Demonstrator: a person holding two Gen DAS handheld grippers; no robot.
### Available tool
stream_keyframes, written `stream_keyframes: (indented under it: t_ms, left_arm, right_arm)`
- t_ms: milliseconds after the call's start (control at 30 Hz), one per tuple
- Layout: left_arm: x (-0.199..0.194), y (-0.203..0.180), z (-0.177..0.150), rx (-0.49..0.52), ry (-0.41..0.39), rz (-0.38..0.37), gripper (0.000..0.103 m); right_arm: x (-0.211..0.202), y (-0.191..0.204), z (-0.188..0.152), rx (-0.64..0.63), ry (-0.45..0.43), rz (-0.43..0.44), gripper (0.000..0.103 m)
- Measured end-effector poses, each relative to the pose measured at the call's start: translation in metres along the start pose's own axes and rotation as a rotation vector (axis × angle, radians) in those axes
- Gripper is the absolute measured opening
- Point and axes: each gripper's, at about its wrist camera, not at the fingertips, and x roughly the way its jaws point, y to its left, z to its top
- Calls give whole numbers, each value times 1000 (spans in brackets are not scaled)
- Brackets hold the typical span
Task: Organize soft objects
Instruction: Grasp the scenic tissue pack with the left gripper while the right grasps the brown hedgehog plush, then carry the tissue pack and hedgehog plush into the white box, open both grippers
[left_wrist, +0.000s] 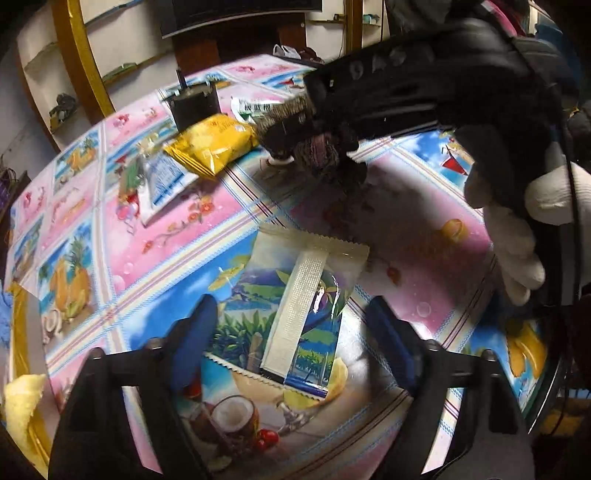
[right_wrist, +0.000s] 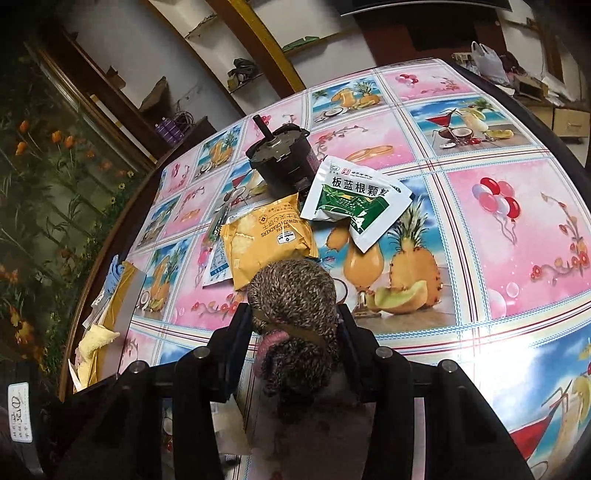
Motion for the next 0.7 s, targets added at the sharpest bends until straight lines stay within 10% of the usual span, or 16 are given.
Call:
stream_keyframes:
  t_ms: [200,333,700]
  left_arm:
    - [8,7,8,-69,-17,7,87]
    - [1,6,5,-103,-37,31,62]
    - [-82,34,-39,-328,-212,5,61]
  right_arm:
    - [-3,6,-1,-19,-15,2,45]
    - [-3,4,0,-8,-28,-3,45]
    - [2,19,-6,-79,-37,21,45]
